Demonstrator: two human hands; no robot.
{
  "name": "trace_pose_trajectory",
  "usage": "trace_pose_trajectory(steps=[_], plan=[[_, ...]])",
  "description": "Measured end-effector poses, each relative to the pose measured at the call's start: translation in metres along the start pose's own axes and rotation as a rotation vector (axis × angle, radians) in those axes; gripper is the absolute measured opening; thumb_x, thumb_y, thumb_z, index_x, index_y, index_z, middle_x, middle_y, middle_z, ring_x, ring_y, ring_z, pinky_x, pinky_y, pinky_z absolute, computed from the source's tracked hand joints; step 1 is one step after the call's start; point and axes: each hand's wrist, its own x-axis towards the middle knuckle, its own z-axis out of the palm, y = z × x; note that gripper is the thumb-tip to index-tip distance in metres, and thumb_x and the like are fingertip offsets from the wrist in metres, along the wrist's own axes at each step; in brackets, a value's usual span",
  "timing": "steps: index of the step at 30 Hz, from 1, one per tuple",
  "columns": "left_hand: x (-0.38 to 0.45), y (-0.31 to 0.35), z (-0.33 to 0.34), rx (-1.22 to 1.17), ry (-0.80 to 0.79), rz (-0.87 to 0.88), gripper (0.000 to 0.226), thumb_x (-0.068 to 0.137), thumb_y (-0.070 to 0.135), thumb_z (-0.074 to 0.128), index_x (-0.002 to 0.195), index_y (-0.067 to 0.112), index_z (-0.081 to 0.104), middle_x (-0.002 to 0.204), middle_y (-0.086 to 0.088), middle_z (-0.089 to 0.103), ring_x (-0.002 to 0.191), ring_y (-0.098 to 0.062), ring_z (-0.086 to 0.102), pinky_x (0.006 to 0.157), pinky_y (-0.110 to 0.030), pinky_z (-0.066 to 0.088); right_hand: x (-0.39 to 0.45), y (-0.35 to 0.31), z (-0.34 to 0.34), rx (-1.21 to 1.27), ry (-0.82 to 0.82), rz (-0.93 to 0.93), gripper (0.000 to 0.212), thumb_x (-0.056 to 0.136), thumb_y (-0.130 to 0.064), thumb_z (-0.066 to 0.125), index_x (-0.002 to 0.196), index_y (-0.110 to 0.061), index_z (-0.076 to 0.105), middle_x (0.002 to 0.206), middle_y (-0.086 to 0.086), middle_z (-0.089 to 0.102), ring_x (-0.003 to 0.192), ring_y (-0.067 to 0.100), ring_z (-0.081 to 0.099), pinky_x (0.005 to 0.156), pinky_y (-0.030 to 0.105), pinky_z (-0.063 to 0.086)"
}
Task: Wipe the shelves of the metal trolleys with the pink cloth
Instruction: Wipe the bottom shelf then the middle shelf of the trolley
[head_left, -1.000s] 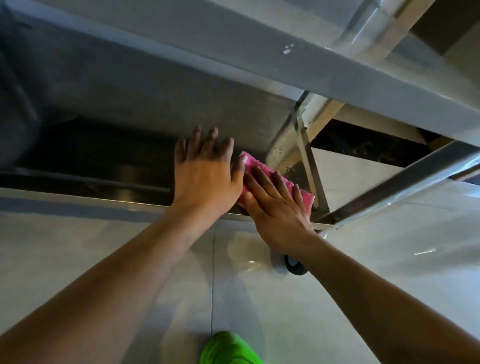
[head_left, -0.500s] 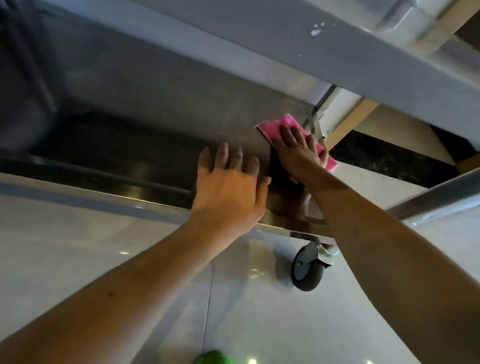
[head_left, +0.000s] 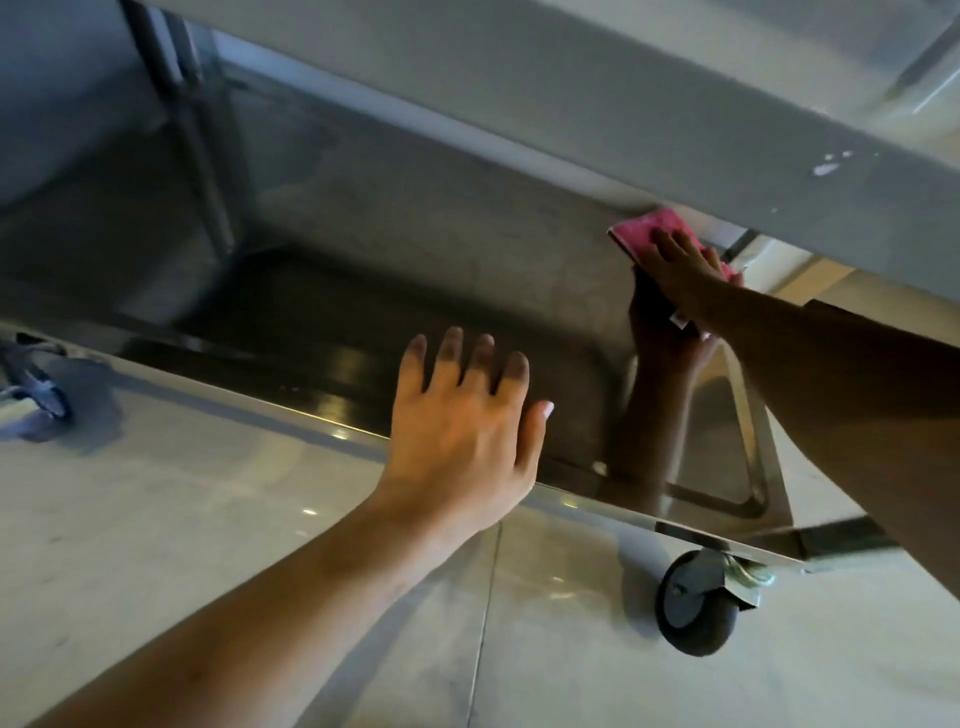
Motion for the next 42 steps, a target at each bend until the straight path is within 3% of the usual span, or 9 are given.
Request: trace_pose_trajectory(steps=[9, 14, 18, 24, 26, 29, 34, 39, 42], plan=[[0.005, 0.000, 0.005, -0.043, 0.063, 0.064, 0.063, 0.103, 0.061, 0.021, 0.136, 0.024, 0.059, 0.149, -0.012, 0.051, 0.145, -0.039, 0.035, 0.116, -0.065, 0.023, -0.014, 0.063, 0.027, -0.106, 0.048, 0.151, 0.067, 0.099, -0.073, 0.021, 0.160, -0.049, 0.008, 0.170, -0.018, -0.006, 0.157, 0.026, -0.009, 0.116, 0.075, -0.005], [0.005, -0.001, 0.007, -0.052, 0.058, 0.070, 0.066, 0.104, 0.061, 0.018, 0.138, 0.022, 0.057, 0.151, -0.012, 0.049, 0.146, -0.039, 0.032, 0.115, -0.064, 0.023, -0.070, 0.075, 0.052, -0.116, 0.020, 0.179, 0.064, 0.102, -0.067, 0.016, 0.161, -0.045, 0.003, 0.171, -0.012, -0.008, 0.158, 0.024, -0.011, 0.120, 0.070, 0.004], [0.004, -0.004, 0.008, -0.076, 0.087, 0.090, 0.063, 0.105, 0.059, 0.021, 0.137, 0.019, 0.057, 0.149, -0.015, 0.051, 0.145, -0.041, 0.034, 0.115, -0.063, 0.024, -0.131, 0.058, 0.070, -0.049, 0.046, 0.272, 0.063, 0.101, -0.072, 0.018, 0.158, -0.054, -0.001, 0.168, -0.020, -0.010, 0.156, 0.024, -0.015, 0.118, 0.071, -0.006], [0.002, -0.010, 0.005, -0.196, 0.085, 0.134, 0.060, 0.105, 0.057, 0.023, 0.139, 0.018, 0.054, 0.146, -0.013, 0.053, 0.145, -0.035, 0.036, 0.117, -0.060, 0.026, -0.196, 0.020, 0.097, -0.036, 0.089, 0.043, 0.078, 0.082, -0.090, 0.004, 0.154, -0.060, 0.000, 0.161, -0.031, -0.011, 0.152, 0.008, -0.015, 0.120, 0.052, -0.017], [0.003, -0.013, 0.003, -0.268, 0.069, 0.126, 0.059, 0.104, 0.057, 0.021, 0.139, 0.020, 0.052, 0.146, -0.010, 0.054, 0.145, -0.033, 0.035, 0.117, -0.060, 0.026, -0.209, 0.009, 0.108, -0.027, 0.155, -0.009, 0.075, 0.085, -0.089, 0.011, 0.153, -0.059, 0.008, 0.159, -0.030, -0.002, 0.152, 0.007, -0.010, 0.123, 0.050, -0.011], [0.002, -0.018, -0.005, -0.335, 0.040, 0.130, 0.054, 0.104, 0.051, 0.026, 0.136, 0.019, 0.056, 0.143, -0.011, 0.057, 0.143, -0.035, 0.038, 0.116, -0.060, 0.029, -0.221, -0.006, 0.114, 0.113, 0.344, -0.056, 0.061, 0.094, -0.069, 0.037, 0.149, -0.042, 0.045, 0.156, -0.017, 0.037, 0.153, 0.021, 0.026, 0.126, 0.051, 0.013], [-0.001, -0.041, -0.029, -0.299, -0.019, 0.232, 0.052, 0.104, 0.048, 0.029, 0.137, 0.018, 0.057, 0.143, -0.011, 0.057, 0.143, -0.034, 0.040, 0.115, -0.057, 0.033, -0.246, -0.041, 0.127, 0.231, 0.580, -0.051, 0.032, 0.094, -0.028, 0.074, 0.126, -0.026, 0.073, 0.124, -0.006, 0.073, 0.118, 0.028, 0.067, 0.097, 0.048, 0.055], [0.004, -0.057, -0.061, -0.282, -0.072, 0.257, 0.059, 0.103, 0.053, 0.020, 0.141, 0.022, 0.054, 0.149, -0.006, 0.052, 0.147, -0.028, 0.034, 0.119, -0.054, 0.028, -0.254, -0.063, 0.089, 0.677, 0.542, 0.247, 0.019, 0.094, -0.041, 0.069, 0.107, -0.032, 0.078, 0.081, -0.019, 0.073, 0.073, 0.001, 0.067, 0.063, 0.014, 0.051], [0.004, -0.058, -0.075, -0.265, -0.095, 0.263, 0.063, 0.104, 0.055, 0.014, 0.142, 0.024, 0.054, 0.151, -0.005, 0.049, 0.148, -0.027, 0.031, 0.122, -0.052, 0.022, -0.279, -0.082, 0.061, 0.961, 0.702, 0.221, 0.009, 0.096, -0.032, 0.068, 0.096, -0.037, 0.075, 0.072, -0.002, 0.071, 0.062, 0.013, 0.068, 0.051, 0.024, 0.052]])
